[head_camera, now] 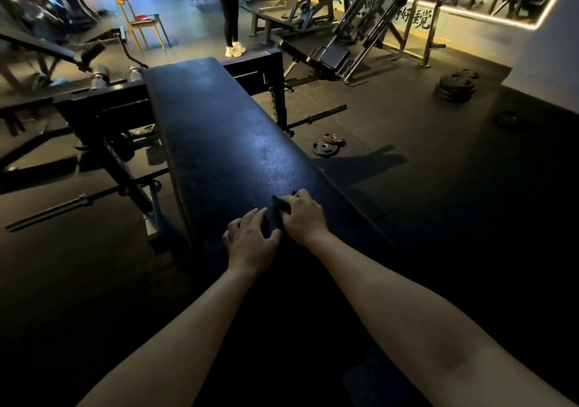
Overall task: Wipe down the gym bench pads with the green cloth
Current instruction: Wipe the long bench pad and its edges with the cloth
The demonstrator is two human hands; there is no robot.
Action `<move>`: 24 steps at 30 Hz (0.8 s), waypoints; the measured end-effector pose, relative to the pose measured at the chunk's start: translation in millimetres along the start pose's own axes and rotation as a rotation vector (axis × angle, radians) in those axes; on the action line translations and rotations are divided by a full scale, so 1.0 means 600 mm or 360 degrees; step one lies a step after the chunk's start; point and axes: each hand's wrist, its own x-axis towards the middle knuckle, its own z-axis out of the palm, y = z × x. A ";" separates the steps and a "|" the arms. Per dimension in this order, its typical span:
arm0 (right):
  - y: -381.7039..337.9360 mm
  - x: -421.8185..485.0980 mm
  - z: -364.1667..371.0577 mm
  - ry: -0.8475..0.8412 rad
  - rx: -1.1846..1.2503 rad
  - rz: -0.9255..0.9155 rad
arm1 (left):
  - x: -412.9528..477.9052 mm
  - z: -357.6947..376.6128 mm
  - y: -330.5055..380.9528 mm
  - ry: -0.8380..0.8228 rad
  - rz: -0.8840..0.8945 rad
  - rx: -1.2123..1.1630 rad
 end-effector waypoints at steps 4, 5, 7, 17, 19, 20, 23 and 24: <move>0.020 0.021 -0.023 0.0078 0.0031 -0.0075 | 0.013 -0.040 -0.042 0.0125 -0.0017 0.0052; 0.034 0.030 -0.032 0.0200 0.0002 0.0003 | 0.013 -0.047 -0.061 0.0135 -0.0100 0.0083; 0.056 0.045 -0.042 0.0347 -0.0068 0.0238 | 0.012 -0.057 -0.095 0.0089 -0.0279 0.0070; -0.077 0.045 0.059 0.0109 -0.0100 0.0028 | 0.013 -0.053 -0.124 0.0173 -0.0452 -0.0299; -0.118 0.029 0.084 0.0009 -0.0024 -0.0125 | 0.014 -0.055 -0.133 0.0221 -0.0451 -0.0433; -0.135 0.020 0.092 -0.0043 0.0020 -0.0202 | 0.014 -0.055 -0.137 0.0230 -0.0445 -0.0486; -0.159 0.017 0.097 -0.0245 0.0143 -0.0353 | 0.015 -0.056 -0.146 0.0255 -0.0422 -0.0602; -0.157 0.024 0.091 -0.0271 0.0162 -0.0376 | 0.014 -0.054 -0.146 0.0265 -0.0418 -0.0630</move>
